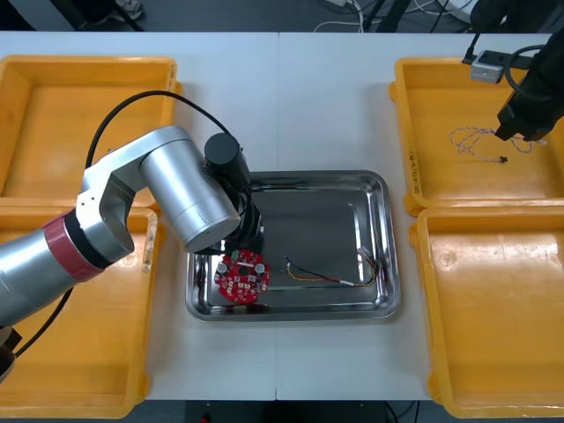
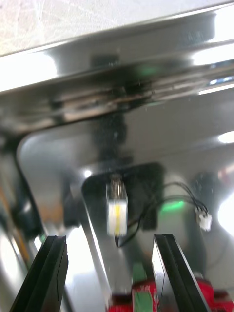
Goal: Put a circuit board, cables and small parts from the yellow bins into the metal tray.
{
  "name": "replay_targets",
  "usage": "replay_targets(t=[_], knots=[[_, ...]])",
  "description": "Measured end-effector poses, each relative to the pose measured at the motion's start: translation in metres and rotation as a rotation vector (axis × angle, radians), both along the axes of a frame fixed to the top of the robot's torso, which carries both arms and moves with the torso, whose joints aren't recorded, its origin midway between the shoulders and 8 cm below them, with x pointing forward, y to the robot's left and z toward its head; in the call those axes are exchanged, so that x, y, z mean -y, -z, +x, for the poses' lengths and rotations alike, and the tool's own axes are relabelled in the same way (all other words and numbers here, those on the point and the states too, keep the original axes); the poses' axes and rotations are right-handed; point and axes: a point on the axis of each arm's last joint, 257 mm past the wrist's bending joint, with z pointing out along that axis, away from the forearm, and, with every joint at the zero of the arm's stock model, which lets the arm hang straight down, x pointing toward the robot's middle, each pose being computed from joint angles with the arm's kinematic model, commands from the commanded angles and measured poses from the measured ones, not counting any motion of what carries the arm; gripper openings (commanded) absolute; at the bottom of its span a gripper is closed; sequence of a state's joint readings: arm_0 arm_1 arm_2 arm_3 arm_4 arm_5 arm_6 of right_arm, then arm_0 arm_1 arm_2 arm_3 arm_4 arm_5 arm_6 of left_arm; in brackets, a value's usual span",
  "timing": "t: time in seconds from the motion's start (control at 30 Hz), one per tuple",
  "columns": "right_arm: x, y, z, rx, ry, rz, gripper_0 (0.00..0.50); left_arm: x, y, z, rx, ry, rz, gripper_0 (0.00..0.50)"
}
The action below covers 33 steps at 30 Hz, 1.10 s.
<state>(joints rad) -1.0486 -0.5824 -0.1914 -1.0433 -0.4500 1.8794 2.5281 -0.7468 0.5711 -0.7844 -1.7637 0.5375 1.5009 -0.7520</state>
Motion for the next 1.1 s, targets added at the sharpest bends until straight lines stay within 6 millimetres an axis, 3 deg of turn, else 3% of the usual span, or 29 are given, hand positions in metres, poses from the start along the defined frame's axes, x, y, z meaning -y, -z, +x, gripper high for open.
replay_targets(t=[0.3,0.7,1.1], knots=[[-0.009,-0.044,0.008,0.114,0.055,-0.013,0.0,-0.009,-0.036,-0.002,-0.024,-0.046,-0.008,0.5],[-0.022,-0.099,0.016,0.286,0.052,-0.037,0.0,-0.044,-0.11,0.02,-0.04,-0.203,-0.065,0.5],[-0.059,-0.139,0.014,0.436,0.094,0.025,0.0,-0.094,-0.125,0.05,-0.062,-0.397,-0.166,0.5]])
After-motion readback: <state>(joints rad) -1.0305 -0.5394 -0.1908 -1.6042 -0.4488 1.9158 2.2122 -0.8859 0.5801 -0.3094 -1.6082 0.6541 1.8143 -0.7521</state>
